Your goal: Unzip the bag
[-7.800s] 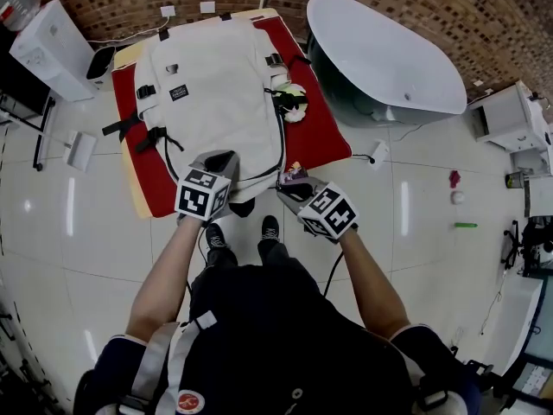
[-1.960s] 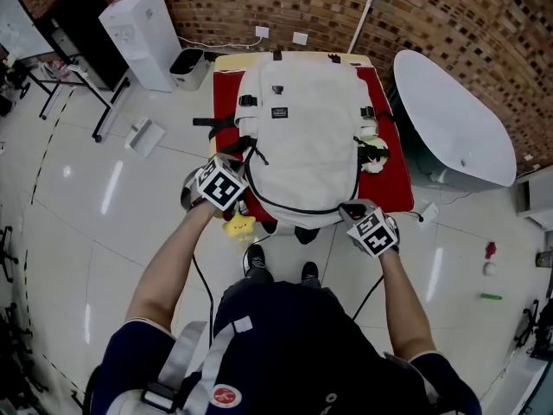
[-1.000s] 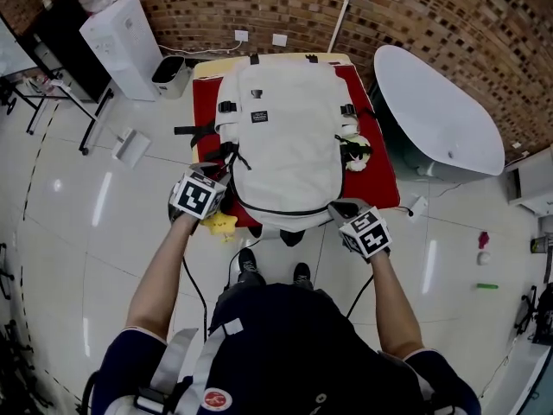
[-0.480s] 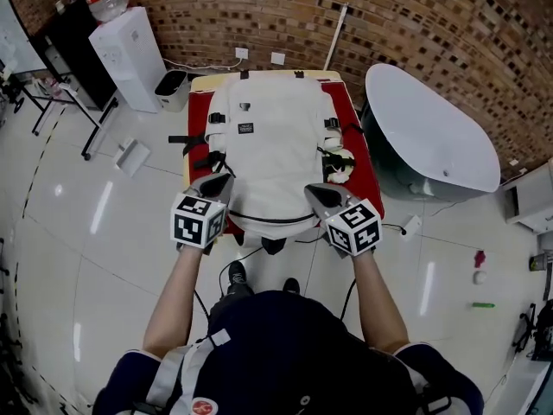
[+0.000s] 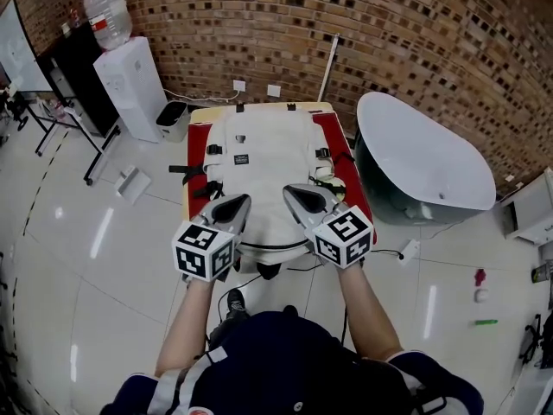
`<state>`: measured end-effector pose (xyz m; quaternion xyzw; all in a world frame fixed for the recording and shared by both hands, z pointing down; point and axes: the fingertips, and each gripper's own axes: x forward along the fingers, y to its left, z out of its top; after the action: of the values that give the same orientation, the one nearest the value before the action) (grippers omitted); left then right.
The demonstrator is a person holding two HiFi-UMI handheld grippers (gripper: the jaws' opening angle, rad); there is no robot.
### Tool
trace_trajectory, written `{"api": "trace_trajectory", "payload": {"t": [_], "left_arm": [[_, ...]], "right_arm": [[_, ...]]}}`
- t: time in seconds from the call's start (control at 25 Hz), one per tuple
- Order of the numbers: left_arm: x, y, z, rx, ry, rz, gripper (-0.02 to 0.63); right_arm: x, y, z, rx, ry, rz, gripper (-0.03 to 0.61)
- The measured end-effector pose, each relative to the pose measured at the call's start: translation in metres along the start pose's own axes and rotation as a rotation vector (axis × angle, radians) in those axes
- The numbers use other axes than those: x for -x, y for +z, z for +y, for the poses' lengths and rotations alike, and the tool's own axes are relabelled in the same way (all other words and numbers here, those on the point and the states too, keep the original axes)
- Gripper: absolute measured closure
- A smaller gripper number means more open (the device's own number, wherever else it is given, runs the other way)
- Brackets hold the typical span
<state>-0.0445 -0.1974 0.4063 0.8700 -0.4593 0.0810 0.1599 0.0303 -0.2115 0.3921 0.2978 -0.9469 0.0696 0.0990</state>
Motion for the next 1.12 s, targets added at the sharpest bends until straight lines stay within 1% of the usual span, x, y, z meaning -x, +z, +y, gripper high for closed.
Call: {"api": "trace_trajectory", "payload": {"t": [0.12, 0.28, 0.44, 1.12], "left_arm": [[0.002, 0.018, -0.008, 0.002, -0.016, -0.042, 0.612], [0.002, 0.031, -0.011, -0.009, -0.028, -0.063, 0.612], [0.001, 0.035, -0.011, -0.018, -0.035, -0.063, 0.612], [-0.005, 0.033, -0.015, -0.041, -0.049, -0.043, 0.612]], "right_arm": [[0.000, 0.022, 0.006, 0.001, 0.003, -0.047, 0.574], [0.000, 0.035, 0.009, -0.008, -0.007, -0.078, 0.574], [-0.001, 0.037, 0.009, -0.019, -0.010, -0.087, 0.574], [-0.005, 0.037, 0.008, -0.009, -0.005, -0.087, 0.574]]}}
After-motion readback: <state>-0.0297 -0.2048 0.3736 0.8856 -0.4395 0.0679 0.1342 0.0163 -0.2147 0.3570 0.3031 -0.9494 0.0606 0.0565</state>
